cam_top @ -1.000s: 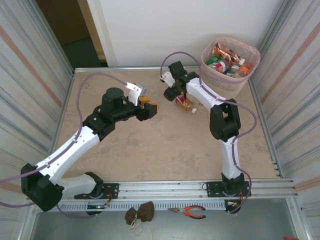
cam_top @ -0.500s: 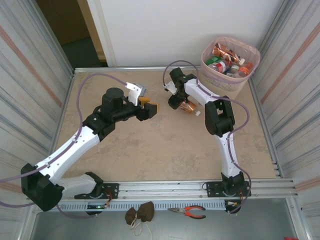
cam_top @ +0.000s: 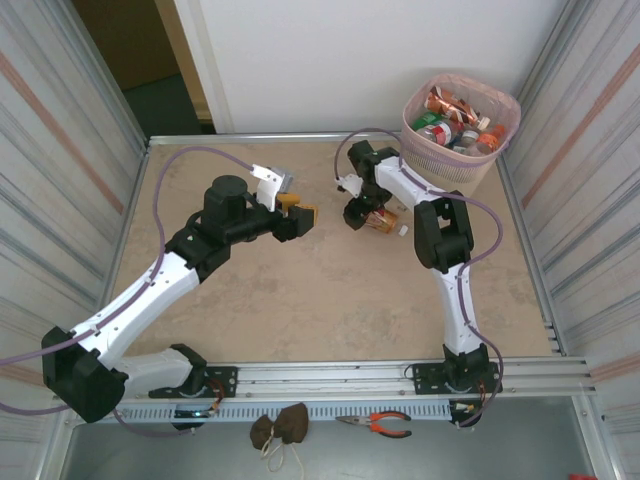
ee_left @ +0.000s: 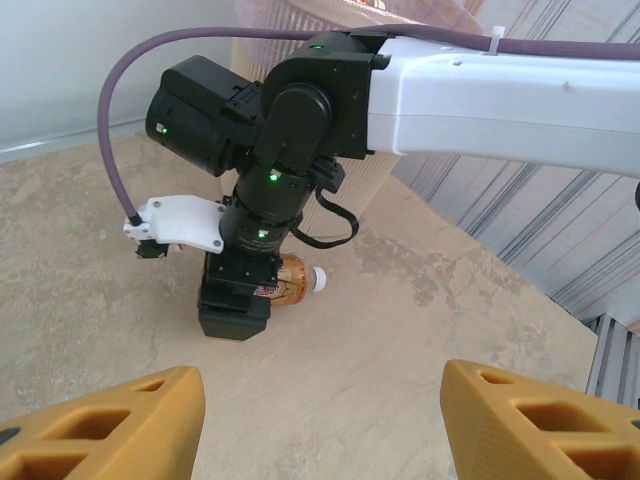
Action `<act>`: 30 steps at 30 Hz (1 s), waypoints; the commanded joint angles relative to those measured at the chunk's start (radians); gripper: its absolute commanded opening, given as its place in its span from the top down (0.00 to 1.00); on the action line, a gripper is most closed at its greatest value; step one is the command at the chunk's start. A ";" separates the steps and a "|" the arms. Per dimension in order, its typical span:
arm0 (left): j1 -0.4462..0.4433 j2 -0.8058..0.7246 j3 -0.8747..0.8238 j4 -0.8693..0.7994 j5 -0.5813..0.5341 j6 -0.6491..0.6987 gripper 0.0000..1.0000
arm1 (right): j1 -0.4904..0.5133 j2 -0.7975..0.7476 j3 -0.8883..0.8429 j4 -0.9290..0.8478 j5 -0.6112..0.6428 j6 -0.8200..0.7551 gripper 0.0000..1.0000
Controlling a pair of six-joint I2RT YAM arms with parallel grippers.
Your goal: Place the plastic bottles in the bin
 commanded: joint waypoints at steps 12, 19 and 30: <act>0.007 0.020 0.000 0.054 0.028 -0.031 0.36 | -0.021 -0.200 -0.205 -0.095 -0.146 0.010 0.14; 0.007 0.023 0.001 0.058 0.029 -0.033 0.37 | -0.020 -0.253 -0.277 -0.115 -0.203 -0.022 0.09; 0.006 0.024 -0.004 0.064 0.027 -0.038 0.37 | 0.051 -0.324 -0.447 0.009 -0.066 -0.251 0.07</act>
